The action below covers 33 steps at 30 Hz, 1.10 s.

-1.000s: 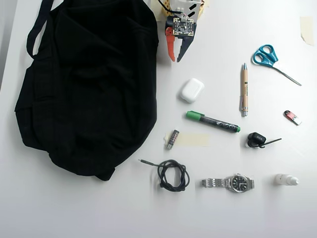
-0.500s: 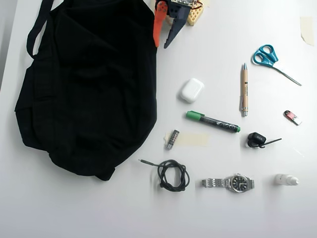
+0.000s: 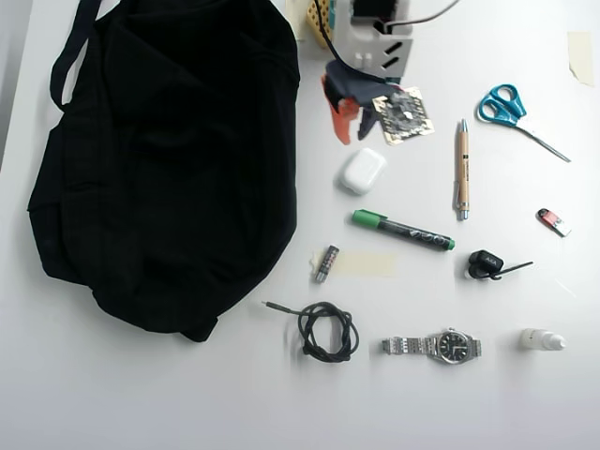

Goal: Put the whiteboard marker into the black bag

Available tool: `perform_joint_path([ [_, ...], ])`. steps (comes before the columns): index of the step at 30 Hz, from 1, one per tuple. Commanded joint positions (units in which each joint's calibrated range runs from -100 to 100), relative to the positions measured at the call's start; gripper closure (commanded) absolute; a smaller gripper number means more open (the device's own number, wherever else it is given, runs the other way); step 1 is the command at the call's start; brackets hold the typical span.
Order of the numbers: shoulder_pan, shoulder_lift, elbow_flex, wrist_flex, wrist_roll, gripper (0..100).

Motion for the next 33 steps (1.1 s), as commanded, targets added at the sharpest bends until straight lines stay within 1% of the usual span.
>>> perform_joint_path([
  [1,-10.46,1.41,-3.77,0.47,-4.55,92],
  [3,-12.18,1.32,-4.22,0.21,-7.64,93],
  [5,-12.93,1.66,-5.3,0.21,-7.06,92],
  [9,-11.88,2.9,-6.82,0.21,-1.4,92],
  [11,-9.78,4.81,-8.08,0.38,2.17,92],
  [12,-9.56,5.06,-8.26,0.47,2.53,92],
  [13,-8.51,6.3,-9.34,0.73,4.16,92],
  [20,-2.45,17.59,-22.28,4.26,14.39,92],
  [24,-0.06,24.56,-29.74,4.6,18.84,92],
  [26,0.16,28.79,-33.87,4.35,19.79,92],
  [33,-0.51,41.82,-49.32,4.26,19.16,91],
])
